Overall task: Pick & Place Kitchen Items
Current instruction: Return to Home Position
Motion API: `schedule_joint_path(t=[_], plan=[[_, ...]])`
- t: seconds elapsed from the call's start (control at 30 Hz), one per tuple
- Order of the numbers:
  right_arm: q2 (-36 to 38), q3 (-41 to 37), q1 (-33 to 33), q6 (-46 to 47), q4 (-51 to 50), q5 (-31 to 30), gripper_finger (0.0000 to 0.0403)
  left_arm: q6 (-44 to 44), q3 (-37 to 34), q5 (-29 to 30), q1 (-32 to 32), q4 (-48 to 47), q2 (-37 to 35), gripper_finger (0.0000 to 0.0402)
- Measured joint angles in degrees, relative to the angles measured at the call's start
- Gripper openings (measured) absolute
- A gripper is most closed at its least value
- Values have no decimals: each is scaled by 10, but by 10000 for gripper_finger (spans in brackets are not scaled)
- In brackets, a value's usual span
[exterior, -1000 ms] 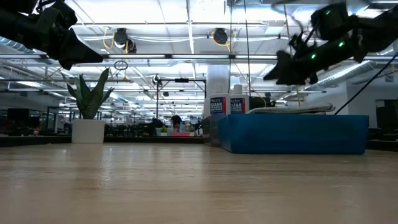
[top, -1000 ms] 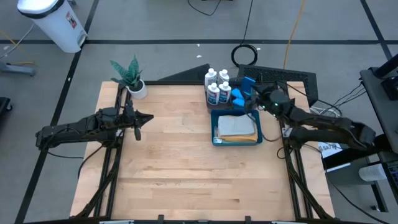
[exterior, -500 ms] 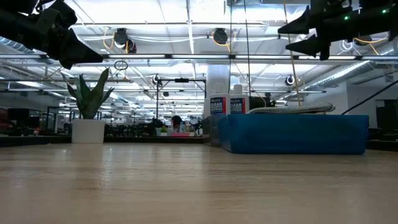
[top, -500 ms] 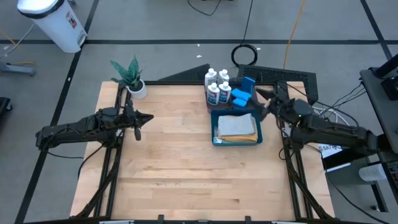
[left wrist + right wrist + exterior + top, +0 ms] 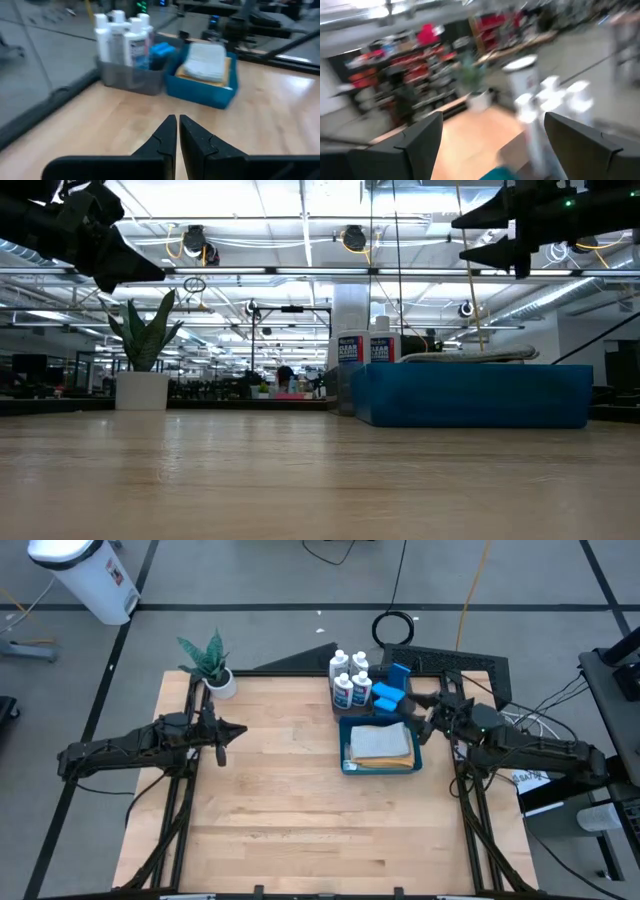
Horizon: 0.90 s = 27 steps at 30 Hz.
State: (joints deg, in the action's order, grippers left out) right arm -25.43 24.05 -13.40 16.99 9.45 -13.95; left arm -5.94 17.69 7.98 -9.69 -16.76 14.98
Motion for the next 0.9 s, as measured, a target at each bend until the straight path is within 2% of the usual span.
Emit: schedule_joint_path(t=[0.13,0.23,0.4,0.5,0.6,0.67,0.73,0.83,0.9], plan=[[-4,0,4,33,-25,76,324,9,-11,-54,1,20,-1,26],[15,0,4,20,-19,83,325,11,-24,-77,1,37,-19,26],[80,0,4,-12,-38,84,325,14,-25,-59,1,13,-88,26],[116,-9,4,-51,-51,127,325,32,-25,-74,1,-8,-131,26],[148,-57,4,-84,14,185,325,42,-31,-96,1,-1,-146,26],[163,-108,4,-87,96,212,325,49,-45,-121,1,8,-146,26],[169,-160,4,-87,193,233,325,56,-65,-137,1,58,-146,26],[169,-219,4,-73,301,230,325,58,-100,-127,1,98,-146,26],[175,-227,3,-66,310,230,325,61,-107,-112,0,116,-146,26]])
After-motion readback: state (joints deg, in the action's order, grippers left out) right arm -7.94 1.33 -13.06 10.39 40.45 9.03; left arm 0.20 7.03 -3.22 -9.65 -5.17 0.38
